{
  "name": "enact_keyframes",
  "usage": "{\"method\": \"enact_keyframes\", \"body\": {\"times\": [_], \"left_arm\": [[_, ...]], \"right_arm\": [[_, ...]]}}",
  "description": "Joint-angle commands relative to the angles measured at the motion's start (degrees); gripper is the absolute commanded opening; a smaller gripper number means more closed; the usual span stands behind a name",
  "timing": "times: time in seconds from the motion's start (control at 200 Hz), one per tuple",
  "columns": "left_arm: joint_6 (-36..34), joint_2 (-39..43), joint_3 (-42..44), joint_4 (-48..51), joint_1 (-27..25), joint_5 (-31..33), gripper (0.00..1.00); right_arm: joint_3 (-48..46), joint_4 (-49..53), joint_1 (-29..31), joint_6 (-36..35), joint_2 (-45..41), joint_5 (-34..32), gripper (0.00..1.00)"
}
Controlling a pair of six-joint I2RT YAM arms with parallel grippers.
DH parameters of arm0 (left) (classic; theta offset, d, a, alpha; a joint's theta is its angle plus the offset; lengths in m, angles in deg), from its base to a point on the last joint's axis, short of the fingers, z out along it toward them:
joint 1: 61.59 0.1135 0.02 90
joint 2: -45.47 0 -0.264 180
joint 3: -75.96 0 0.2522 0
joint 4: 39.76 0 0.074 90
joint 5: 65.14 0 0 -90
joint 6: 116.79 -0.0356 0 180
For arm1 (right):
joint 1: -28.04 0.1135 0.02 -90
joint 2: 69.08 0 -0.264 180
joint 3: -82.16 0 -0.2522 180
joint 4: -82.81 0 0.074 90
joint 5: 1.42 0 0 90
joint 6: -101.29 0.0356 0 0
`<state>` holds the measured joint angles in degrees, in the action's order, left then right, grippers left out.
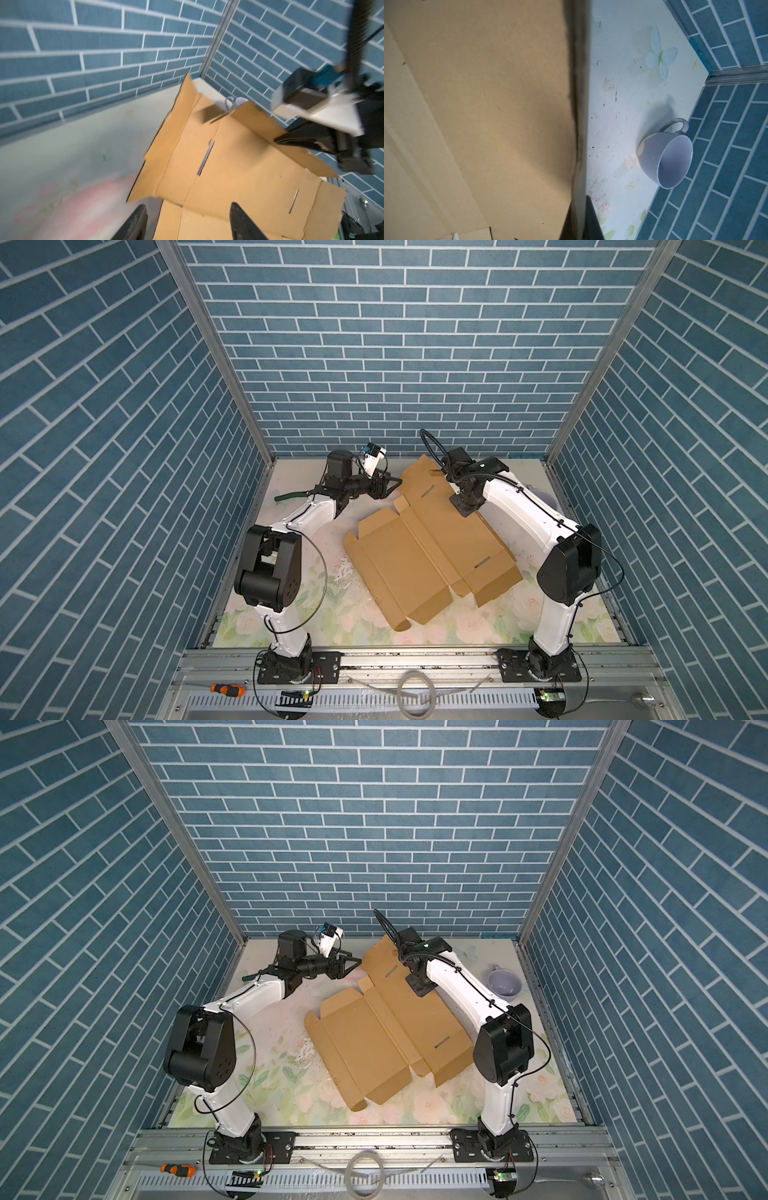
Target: Fold the paper box
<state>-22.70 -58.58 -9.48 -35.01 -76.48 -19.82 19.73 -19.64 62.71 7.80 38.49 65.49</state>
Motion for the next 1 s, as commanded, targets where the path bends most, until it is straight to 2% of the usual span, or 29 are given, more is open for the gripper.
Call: {"method": "enact_keyframes", "body": {"times": [0.0, 0.125, 0.27, 0.44, 0.605, 0.84, 0.995], "left_arm": [[2.6, -3.2, 1.4, 2.7, -0.5, 1.9, 0.67], [2.6, -6.7, -0.4, 4.3, -2.6, 3.8, 0.67], [2.4, -9.3, -2.0, 5.0, -3.2, 4.5, 0.62], [0.5, -8.8, -1.4, 3.9, -4.3, 5.5, 0.45], [-4.3, -6.8, 0.1, 5.1, -6.5, 11.6, 0.28], [-8.2, -5.5, 1.4, 4.8, -10.1, 18.7, 0.16], [-10.4, -3.3, 6.1, -0.3, -12.7, 22.9, 0.17]], "right_arm": [[1.3, 0.3, 0.6, -2.2, -1.5, -2.1, 0.0], [0.9, -0.1, 0.8, -2.1, -1.5, -2.4, 0.0], [0.5, -0.1, 1.1, -2.0, -1.8, -2.6, 0.0], [0.1, -0.3, 1.5, -2.0, -1.9, -2.9, 0.0], [0.7, -0.2, 2.2, -2.0, -1.3, -3.6, 0.0], [1.1, 0.4, 3.1, -1.4, -1.0, -4.0, 0.0], [0.7, 1.0, 3.2, 0.5, -1.5, -2.4, 0.0]]}}
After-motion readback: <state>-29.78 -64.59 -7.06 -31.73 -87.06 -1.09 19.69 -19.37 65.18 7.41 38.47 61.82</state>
